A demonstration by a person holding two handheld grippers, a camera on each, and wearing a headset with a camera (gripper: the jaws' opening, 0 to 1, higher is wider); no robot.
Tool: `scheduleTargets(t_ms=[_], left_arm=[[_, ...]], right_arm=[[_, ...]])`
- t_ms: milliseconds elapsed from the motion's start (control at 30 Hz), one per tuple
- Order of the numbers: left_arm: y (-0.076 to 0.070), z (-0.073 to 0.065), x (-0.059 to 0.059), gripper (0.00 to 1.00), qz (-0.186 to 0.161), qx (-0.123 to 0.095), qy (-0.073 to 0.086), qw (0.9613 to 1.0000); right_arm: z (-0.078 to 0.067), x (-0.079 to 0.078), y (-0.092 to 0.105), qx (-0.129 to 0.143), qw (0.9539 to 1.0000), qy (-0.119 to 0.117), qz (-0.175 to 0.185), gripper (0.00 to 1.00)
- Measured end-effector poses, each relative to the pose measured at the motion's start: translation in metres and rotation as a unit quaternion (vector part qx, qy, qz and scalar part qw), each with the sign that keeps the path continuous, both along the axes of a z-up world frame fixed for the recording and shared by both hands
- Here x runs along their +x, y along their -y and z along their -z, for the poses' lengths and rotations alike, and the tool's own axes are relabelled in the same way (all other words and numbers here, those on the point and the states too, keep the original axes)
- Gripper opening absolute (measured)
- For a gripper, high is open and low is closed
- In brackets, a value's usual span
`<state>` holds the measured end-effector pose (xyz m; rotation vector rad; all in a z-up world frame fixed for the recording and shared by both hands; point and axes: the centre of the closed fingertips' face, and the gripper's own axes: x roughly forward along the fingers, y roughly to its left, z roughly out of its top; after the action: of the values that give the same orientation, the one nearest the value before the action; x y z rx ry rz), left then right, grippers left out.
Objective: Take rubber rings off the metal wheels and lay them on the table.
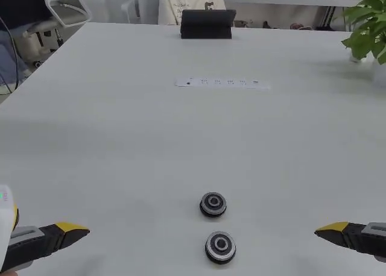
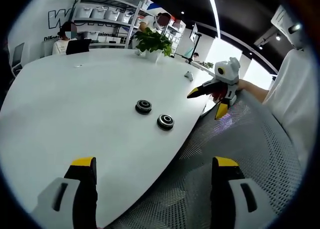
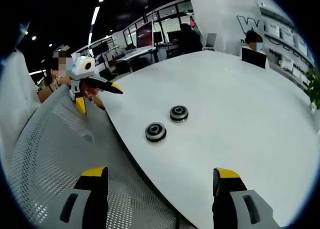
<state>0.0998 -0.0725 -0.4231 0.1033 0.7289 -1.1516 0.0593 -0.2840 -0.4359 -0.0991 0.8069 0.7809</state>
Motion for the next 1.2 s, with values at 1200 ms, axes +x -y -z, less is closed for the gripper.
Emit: scheduleTargets(t_ms=[1200], left_arm=[[0.0, -0.035, 0.014, 0.93, 0.006, -0.021, 0.055, 0.9982]], right_arm=[[-0.03, 0.013, 0.005, 0.01, 0.9989, 0.045, 0.008, 0.79]])
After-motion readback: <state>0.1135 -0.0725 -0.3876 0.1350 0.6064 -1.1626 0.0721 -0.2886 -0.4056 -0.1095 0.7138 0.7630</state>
